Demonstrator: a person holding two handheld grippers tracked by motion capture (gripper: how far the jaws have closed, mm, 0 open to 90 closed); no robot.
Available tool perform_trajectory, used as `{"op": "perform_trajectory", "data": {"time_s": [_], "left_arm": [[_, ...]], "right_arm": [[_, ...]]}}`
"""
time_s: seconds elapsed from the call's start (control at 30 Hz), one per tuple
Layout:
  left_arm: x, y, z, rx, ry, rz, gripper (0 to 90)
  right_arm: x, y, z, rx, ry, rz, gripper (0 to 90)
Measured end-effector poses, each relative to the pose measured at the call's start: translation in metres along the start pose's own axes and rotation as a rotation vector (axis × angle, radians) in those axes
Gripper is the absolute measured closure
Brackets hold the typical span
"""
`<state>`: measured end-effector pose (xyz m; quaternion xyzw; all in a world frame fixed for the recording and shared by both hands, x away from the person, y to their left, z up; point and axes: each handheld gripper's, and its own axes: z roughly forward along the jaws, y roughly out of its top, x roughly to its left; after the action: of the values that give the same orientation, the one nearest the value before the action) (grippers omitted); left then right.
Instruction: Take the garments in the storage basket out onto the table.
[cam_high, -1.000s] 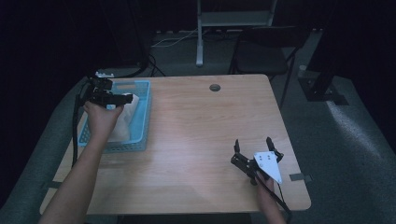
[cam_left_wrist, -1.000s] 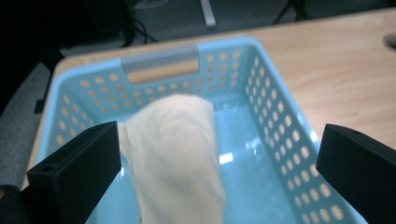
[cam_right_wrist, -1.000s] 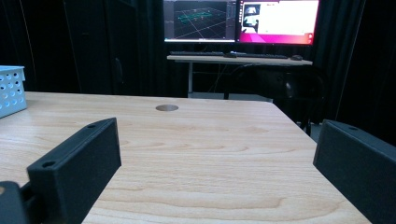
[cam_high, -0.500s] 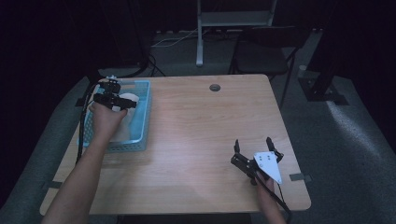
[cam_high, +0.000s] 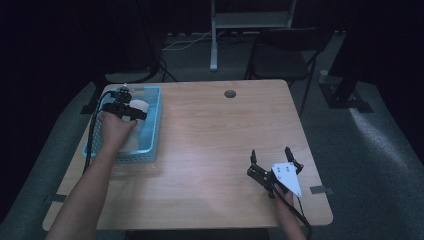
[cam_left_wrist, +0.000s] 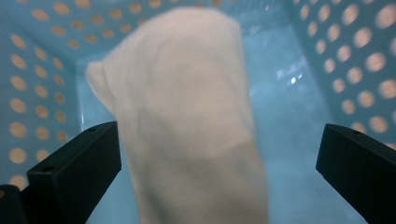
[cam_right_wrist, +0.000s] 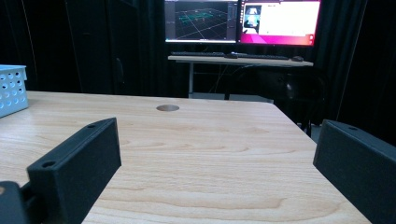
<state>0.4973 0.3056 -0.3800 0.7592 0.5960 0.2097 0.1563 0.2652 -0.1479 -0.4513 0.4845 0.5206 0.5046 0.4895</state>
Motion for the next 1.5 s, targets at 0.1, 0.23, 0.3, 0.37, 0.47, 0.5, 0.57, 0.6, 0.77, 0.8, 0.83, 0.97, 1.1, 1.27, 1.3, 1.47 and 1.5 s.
{"op": "perform_trajectory", "data": {"time_s": [0.1,0.23,0.3,0.37,0.47,0.5,0.57,0.6,0.77,0.8,0.83,0.97,1.1,1.27,1.3,1.47,1.5], "left_arm": [[0.004,-0.001,0.004,0.016,0.019,-0.012,0.0],[0.006,-0.001,0.009,0.031,0.002,-0.026,0.0],[0.006,-0.001,0.011,0.034,0.000,-0.035,0.0],[0.005,-0.002,0.014,0.041,0.012,-0.019,0.0],[0.005,-0.003,0.020,0.069,0.000,-0.023,0.0],[0.005,-0.004,0.021,0.068,0.000,-0.026,0.0],[0.006,-0.004,0.023,0.080,0.008,-0.026,0.0],[0.006,-0.004,0.023,0.079,0.006,-0.028,0.0],[0.006,-0.007,0.030,0.100,0.016,-0.027,0.0],[0.006,-0.007,0.032,0.106,0.012,-0.027,0.0],[0.006,-0.007,0.034,0.110,0.014,-0.029,0.0],[0.008,-0.008,0.039,0.143,0.002,-0.050,0.0],[0.016,-0.010,0.044,0.166,-0.056,-0.125,0.0],[0.016,-0.013,0.044,0.140,-0.086,-0.080,0.0],[0.016,-0.013,0.043,0.140,-0.089,-0.068,0.0],[0.013,-0.013,0.043,0.153,-0.107,-0.045,0.0],[0.013,-0.013,0.042,0.158,-0.105,-0.053,0.0]], "right_arm": [[0.000,0.000,0.000,-0.001,-0.001,0.000,0.1],[0.000,0.000,0.000,-0.001,-0.001,0.000,0.1],[0.000,0.000,0.000,-0.001,0.000,0.000,0.1],[0.000,0.000,0.000,-0.001,-0.001,0.000,0.1],[0.000,0.000,0.000,-0.002,0.000,-0.001,0.1],[0.000,0.000,0.000,-0.001,-0.001,0.000,0.1],[0.000,0.000,0.000,-0.002,-0.001,-0.001,0.1],[0.000,0.000,0.000,-0.001,-0.001,0.000,0.1],[0.000,0.000,0.000,-0.001,-0.003,0.001,0.1],[0.000,0.000,0.000,-0.002,-0.003,0.001,0.1],[0.000,0.000,0.000,-0.002,-0.003,0.001,0.1],[0.000,0.000,0.000,-0.002,-0.003,0.001,0.1],[0.000,0.000,0.000,-0.001,-0.004,0.001,0.1],[0.000,0.000,0.000,-0.001,-0.005,0.002,0.1],[0.000,0.000,0.000,-0.001,-0.004,0.001,0.1],[0.000,0.000,0.000,-0.001,-0.003,0.001,0.1],[0.000,0.000,0.000,-0.001,-0.003,0.000,0.1]]}}
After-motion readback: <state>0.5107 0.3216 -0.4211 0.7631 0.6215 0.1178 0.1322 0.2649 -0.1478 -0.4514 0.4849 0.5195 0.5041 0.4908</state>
